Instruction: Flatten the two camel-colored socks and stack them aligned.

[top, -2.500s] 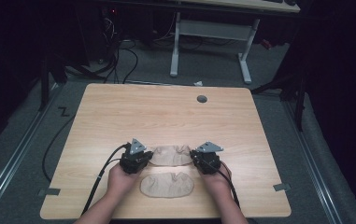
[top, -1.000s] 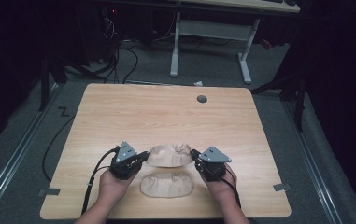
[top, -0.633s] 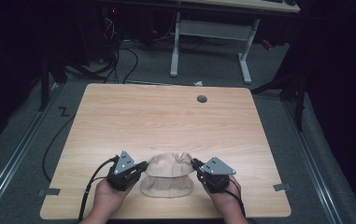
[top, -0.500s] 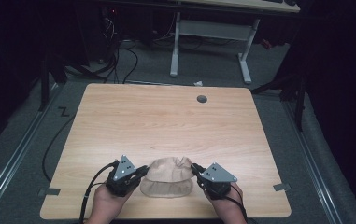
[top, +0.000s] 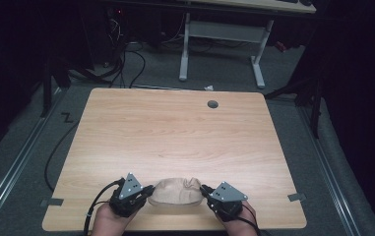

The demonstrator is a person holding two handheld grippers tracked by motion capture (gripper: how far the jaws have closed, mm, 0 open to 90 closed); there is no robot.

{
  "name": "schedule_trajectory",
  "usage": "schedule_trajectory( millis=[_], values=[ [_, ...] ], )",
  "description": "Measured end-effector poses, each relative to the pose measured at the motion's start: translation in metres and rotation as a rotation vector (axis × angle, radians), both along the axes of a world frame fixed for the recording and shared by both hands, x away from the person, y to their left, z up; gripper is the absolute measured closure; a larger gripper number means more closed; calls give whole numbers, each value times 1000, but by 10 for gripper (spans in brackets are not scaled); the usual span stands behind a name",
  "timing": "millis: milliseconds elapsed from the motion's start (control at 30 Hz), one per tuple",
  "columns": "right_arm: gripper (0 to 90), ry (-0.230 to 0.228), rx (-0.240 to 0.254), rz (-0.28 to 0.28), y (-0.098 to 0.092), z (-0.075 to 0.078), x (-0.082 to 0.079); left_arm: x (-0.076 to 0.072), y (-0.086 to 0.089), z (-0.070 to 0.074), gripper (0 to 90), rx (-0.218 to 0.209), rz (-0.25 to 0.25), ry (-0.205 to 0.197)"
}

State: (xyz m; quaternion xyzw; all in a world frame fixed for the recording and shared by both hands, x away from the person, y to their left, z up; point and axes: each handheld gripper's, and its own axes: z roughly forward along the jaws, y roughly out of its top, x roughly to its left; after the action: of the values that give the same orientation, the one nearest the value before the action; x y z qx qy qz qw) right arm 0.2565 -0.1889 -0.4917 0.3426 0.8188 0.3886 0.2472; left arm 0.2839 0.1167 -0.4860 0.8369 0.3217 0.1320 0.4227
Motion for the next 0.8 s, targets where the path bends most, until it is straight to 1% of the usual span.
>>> schedule_trajectory(
  millis=[33, 67, 100, 133, 167, 200, 267, 367, 400, 500, 533, 600, 633, 700, 733, 767, 800],
  values=[
    [842, 0, 0, 0, 0, 0, 0, 0, 0, -1, 866, 0, 0, 2],
    [842, 17, -4, 2, 1, -3, -1, -2, -1, -4, 866, 19, -8, 11],
    [842, 17, -4, 2, 1, -3, -1, -2, -1, -4, 866, 19, -8, 11],
    [842, 23, -17, 6, 2, -6, -2, -3, -2, -7, 866, 36, -10, 17],
    [842, 23, -17, 6, 2, -6, -2, -3, -2, -7, 866, 36, -10, 17],
    [842, 36, -19, 6, 3, -8, -1, -4, -2, -9, 865, 37, -13, 34],
    [842, 40, -24, 6, 4, -9, -1, -4, -2, -11, 865, 42, -11, 39],
    [841, 46, -38, 10, 5, -13, 1, -2, -1, -13, 865, 49, -4, 41],
    [841, 49, -34, 9, 5, -14, 3, -1, 0, -13, 865, 43, 0, 41],
    [840, 44, -25, 10, 4, -13, 2, -1, 1, -13, 865, 46, -3, 41],
    [840, 42, -21, 13, 4, -12, 2, -1, 0, -14, 865, 50, -3, 42],
    [838, 49, -30, 9, 4, -14, 3, 0, -2, -18, 863, 66, -2, 52],
    [832, 59, -36, 7, 4, -15, 4, 1, -3, -20, 860, 79, -2, 62],
    [808, 97, -55, 8, 5, -21, 7, 3, -4, -24, 842, 107, -1, 74],
    [791, 118, -63, 7, 5, -24, 9, 3, -4, -26, 827, 113, 1, 76],
    [781, 128, -65, 7, 4, -25, 10, 4, -3, -26, 813, 111, 7, 79],
    [771, 130, -59, 5, 3, -25, 10, 4, -3, -26, 786, 108, 10, 76]
  ],
)
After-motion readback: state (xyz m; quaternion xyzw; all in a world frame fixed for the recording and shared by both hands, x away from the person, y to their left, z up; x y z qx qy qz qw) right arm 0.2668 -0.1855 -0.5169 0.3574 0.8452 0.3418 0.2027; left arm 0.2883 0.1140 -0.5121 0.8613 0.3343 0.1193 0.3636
